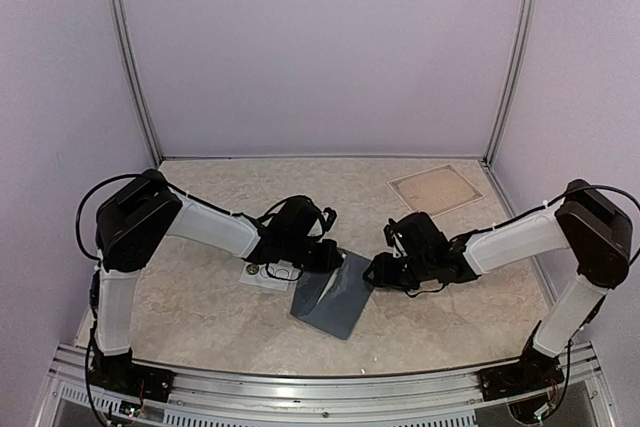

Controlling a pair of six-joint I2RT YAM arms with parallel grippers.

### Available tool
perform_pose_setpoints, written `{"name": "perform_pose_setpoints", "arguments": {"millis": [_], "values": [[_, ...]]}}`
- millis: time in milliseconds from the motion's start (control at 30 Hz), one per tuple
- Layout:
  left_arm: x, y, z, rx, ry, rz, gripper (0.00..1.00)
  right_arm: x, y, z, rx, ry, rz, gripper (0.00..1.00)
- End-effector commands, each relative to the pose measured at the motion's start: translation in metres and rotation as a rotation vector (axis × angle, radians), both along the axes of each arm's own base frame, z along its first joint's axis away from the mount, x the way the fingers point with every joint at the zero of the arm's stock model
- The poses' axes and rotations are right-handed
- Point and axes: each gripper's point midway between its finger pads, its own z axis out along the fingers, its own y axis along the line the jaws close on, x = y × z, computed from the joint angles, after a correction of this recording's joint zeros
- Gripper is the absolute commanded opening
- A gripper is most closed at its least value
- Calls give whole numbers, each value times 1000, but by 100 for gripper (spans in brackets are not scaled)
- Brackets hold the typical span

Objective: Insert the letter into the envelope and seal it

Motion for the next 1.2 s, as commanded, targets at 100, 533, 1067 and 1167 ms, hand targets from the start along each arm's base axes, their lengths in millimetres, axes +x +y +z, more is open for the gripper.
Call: {"name": "perform_pose_setpoints", "arguments": {"millis": [100,533,1067,1167], "values": [[7,44,38,78,-87,88,43,5,-32,47,-72,-126,-51,66],[25,78,103,15,-198,230,76,98,-138,93,-296,-305,-158,88],[26,120,144,-36,-275,395,82,242,-151,52,-198,-330,-15,82],[26,119,149,-40,-285,392,82,243,-150,36,-199,-299,-4,81]]}}
